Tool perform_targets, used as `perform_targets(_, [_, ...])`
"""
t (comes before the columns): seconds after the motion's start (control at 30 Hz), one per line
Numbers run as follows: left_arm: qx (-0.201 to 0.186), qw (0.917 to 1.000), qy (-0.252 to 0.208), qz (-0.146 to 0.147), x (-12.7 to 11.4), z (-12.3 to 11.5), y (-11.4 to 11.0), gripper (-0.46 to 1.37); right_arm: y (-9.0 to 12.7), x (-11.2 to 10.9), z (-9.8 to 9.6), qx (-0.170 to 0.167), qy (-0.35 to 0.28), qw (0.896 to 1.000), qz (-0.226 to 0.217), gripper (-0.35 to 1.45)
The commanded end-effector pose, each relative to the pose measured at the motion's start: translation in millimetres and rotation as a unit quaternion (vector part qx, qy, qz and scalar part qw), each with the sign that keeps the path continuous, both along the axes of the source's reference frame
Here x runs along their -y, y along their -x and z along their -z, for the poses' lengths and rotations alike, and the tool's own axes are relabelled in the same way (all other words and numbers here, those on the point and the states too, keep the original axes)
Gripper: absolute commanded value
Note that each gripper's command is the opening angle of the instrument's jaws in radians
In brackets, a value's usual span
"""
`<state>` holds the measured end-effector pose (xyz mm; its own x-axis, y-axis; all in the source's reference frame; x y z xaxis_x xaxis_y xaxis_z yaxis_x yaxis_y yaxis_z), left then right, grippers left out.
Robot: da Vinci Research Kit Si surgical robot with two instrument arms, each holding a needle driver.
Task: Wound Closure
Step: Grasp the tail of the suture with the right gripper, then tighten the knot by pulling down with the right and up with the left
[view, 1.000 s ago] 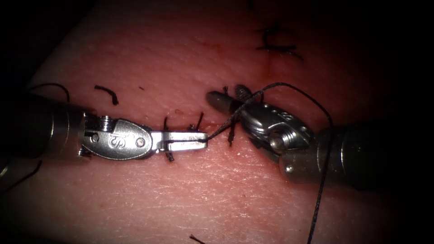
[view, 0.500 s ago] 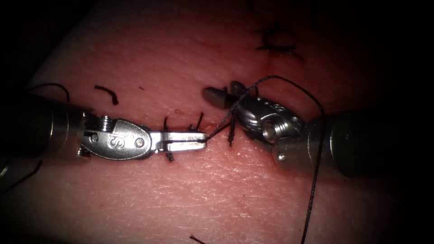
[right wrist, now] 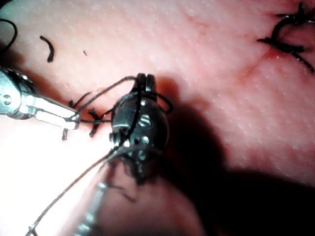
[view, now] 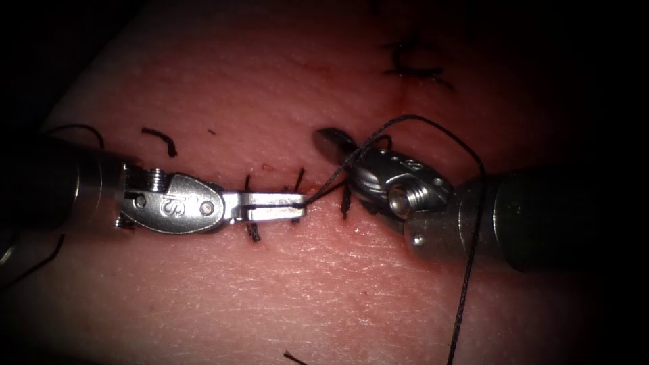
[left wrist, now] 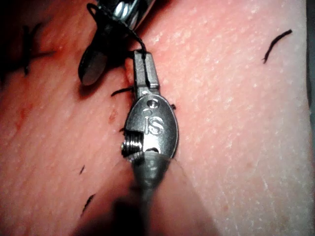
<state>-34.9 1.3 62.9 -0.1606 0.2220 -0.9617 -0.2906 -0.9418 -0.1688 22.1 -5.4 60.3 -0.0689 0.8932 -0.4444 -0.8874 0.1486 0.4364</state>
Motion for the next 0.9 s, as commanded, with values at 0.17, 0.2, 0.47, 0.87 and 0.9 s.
perform_targets(0.17, [-0.002, 0.9999, -0.011, 0.007, -1.6, -1.4, -0.5, -0.35, 0.4, 0.4, 1.1, -0.002, 0.021, 1.0, 0.004, -0.35])
perform_targets(0.2, [-0.002, 0.9999, -0.014, 0.008, -2.0, -1.9, -0.6, -0.35, 0.4, 0.5, 1.5, -0.004, 0.028, 1.0, 0.005, -0.35])
perform_targets(0.47, [-0.009, 0.9996, -0.025, 0.014, -4.7, -4.0, -0.2, -0.35, 0.7, 1.7, 4.1, -0.01, 0.063, 0.998, 0.02, -0.35])
perform_targets(0.87, [-0.011, 0.9992, -0.025, 0.027, -10.6, -4.1, 1.5, -0.35, 1.3, 4.3, 5.9, -0.02, 0.082, 0.996, 0.04, -0.35])
perform_targets(0.9, [-0.013, 0.9992, -0.027, 0.027, -11.1, -4.3, 1.8, -0.35, 1.4, 4.4, 5.8, -0.021, 0.082, 0.996, 0.04, -0.35])
